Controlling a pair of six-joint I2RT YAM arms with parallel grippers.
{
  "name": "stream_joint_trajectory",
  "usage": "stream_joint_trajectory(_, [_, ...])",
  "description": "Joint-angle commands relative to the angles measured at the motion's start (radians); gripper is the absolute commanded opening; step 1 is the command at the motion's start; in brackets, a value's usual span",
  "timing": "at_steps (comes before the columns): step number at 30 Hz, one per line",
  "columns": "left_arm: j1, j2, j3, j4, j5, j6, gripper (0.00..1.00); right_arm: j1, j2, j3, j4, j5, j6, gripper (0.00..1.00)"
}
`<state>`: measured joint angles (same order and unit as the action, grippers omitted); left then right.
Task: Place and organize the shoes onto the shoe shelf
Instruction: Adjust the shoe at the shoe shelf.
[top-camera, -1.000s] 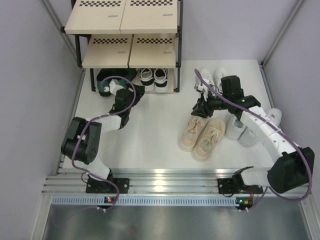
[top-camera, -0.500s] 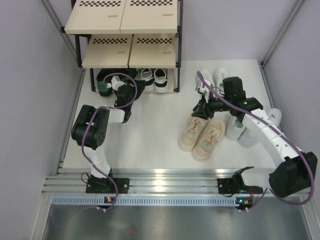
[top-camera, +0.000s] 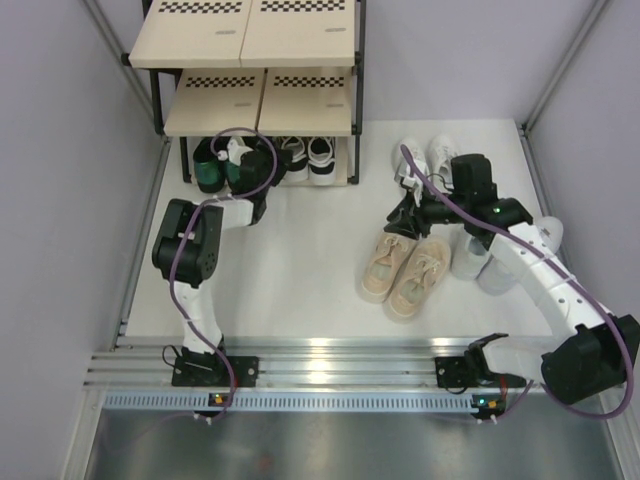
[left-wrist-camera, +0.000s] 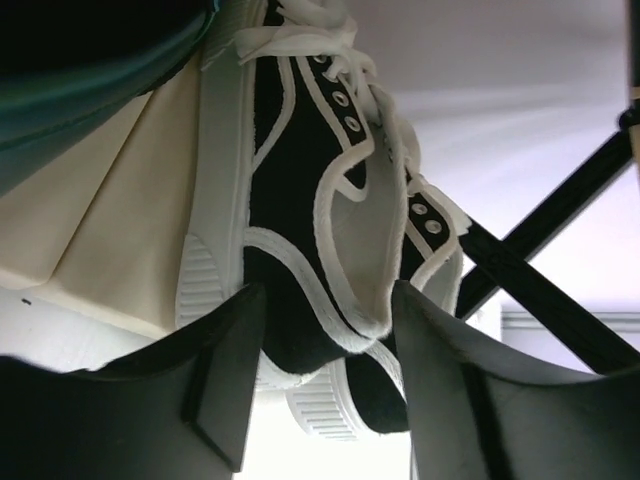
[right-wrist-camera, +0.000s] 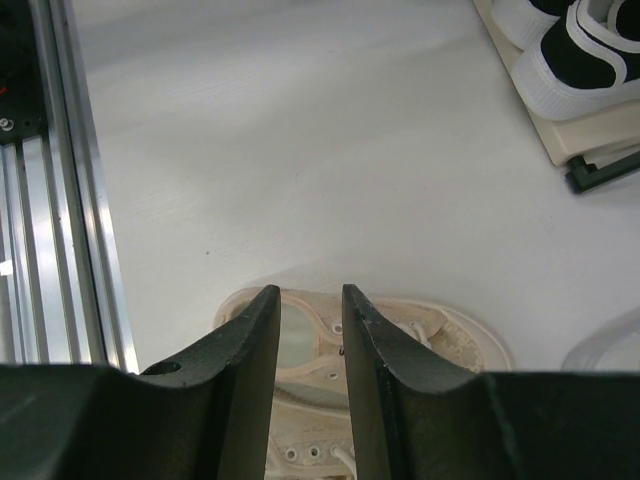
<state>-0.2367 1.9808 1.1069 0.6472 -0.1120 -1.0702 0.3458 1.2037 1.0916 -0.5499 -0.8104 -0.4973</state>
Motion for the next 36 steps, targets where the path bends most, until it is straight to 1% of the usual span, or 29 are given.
stream_joint_trajectory(1, [0.005,0.018,0.086,-0.130,0.012,0.050,0.57,-0.008,-0.021,-0.002,0.025,-0.026,-0.009,0.32])
stream_joint_trajectory(3, [0.005,0.033,0.134,-0.205,0.014,0.071,0.56,-0.007,-0.021,-0.004,0.027,-0.020,-0.010,0.32])
stream_joint_trajectory(6, [0.005,0.052,0.174,-0.253,0.017,0.099,0.53,-0.010,-0.020,-0.007,0.031,-0.015,-0.007,0.32])
stream_joint_trajectory(7, [0.005,0.053,0.176,-0.261,0.023,0.104,0.51,-0.010,-0.020,-0.007,0.031,-0.013,-0.007,0.32])
stream_joint_trajectory(8, [0.005,0.053,0.174,-0.261,0.031,0.107,0.46,-0.010,-0.020,-0.007,0.033,-0.012,-0.007,0.32])
stream_joint_trajectory(10, [0.005,0.052,0.169,-0.261,0.037,0.110,0.41,-0.010,-0.018,-0.007,0.034,-0.009,-0.004,0.32])
stream_joint_trajectory(11, [0.005,0.046,0.168,-0.261,0.047,0.116,0.36,-0.008,-0.018,-0.007,0.036,-0.010,-0.003,0.32])
stream_joint_trajectory(14, [0.005,0.024,0.163,-0.261,0.060,0.145,0.31,-0.010,-0.018,-0.010,0.042,-0.010,0.003,0.32])
stream_joint_trajectory(18, [0.005,-0.005,0.171,-0.261,0.077,0.205,0.28,-0.011,-0.020,-0.012,0.045,-0.004,0.005,0.32])
stream_joint_trajectory(19, [0.005,-0.010,0.172,-0.259,0.081,0.214,0.26,-0.011,-0.020,-0.013,0.045,-0.003,0.003,0.32])
stream_joint_trajectory(24, [0.005,-0.033,0.169,-0.261,0.107,0.286,0.25,-0.011,-0.015,-0.015,0.047,0.001,0.005,0.32])
stream_joint_trajectory(25, [0.005,-0.034,0.169,-0.261,0.141,0.299,0.25,-0.010,-0.015,-0.015,0.048,0.001,0.005,0.32])
stream_joint_trajectory(36, [0.005,-0.066,0.189,-0.271,0.196,0.394,0.25,-0.013,-0.006,-0.016,0.047,0.008,0.003,0.32])
